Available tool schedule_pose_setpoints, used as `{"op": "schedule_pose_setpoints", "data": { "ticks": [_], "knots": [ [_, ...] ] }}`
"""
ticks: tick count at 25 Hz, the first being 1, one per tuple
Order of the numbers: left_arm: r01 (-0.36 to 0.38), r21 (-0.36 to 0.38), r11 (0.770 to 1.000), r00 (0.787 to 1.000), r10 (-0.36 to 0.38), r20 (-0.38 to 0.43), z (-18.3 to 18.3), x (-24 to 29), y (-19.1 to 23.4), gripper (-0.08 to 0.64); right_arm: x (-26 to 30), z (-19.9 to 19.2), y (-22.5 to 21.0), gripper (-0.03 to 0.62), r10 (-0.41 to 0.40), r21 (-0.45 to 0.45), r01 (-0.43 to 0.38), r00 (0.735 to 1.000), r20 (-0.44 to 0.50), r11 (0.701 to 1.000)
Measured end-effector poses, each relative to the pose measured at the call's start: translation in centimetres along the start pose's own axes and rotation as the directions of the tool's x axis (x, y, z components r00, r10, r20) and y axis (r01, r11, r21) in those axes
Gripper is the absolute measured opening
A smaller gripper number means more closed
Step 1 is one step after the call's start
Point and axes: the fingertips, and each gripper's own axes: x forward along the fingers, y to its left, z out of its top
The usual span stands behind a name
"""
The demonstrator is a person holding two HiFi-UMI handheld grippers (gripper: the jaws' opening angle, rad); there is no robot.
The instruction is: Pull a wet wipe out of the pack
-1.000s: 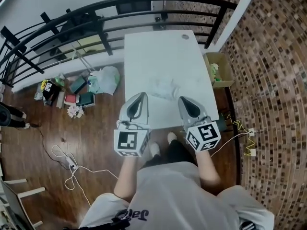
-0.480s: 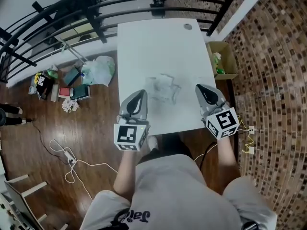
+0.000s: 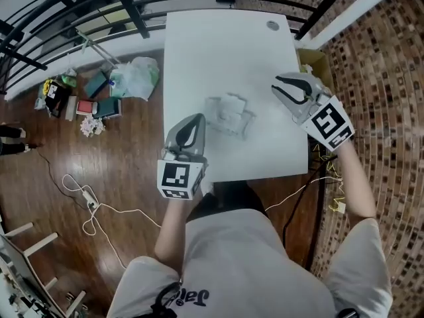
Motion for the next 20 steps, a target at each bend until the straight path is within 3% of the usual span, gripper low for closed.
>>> {"op": "schedule_pose_setpoints", "data": {
  "ticks": [3,6,9,16,18,20],
  "knots": [
    [-0.018,-0.014,1.000,1.000,0.018,-0.011,-1.0,0.1,0.9,0.015,3.1,0.2,0.6,0.103,0.121,-0.116,-0.128,0.991,-0.065,0.985],
    [-0.029,-0.002,1.000,0.999,0.029,-0.013,-1.8,0.4,1.5,0.015,5.8,-0.5,1.6,0.109,0.236,-0.190,-0.262,0.960,-0.149,0.946],
    [-0.025,0.008,1.000,1.000,0.025,-0.011,-2.4,0.7,1.7,0.015,8.5,-1.9,3.5,0.127,0.350,-0.230,-0.406,0.903,-0.248,0.885],
    [0.001,-0.028,1.000,0.999,-0.002,-0.042,-4.5,1.1,1.0,0.015,13.2,-6.7,11.8,0.129,0.555,-0.237,-0.662,0.735,-0.390,0.711],
    [0.006,-0.034,0.999,0.999,-0.008,-0.048,-4.9,1.0,0.9,0.015,14.2,-8.2,14.0,0.129,0.573,-0.258,-0.700,0.701,-0.425,0.666],
    [0.006,-0.036,0.999,0.999,-0.007,-0.052,-5.3,1.1,1.0,0.015,15.2,-9.4,15.3,0.128,0.574,-0.275,-0.718,0.684,-0.450,0.640]
  ]
}}
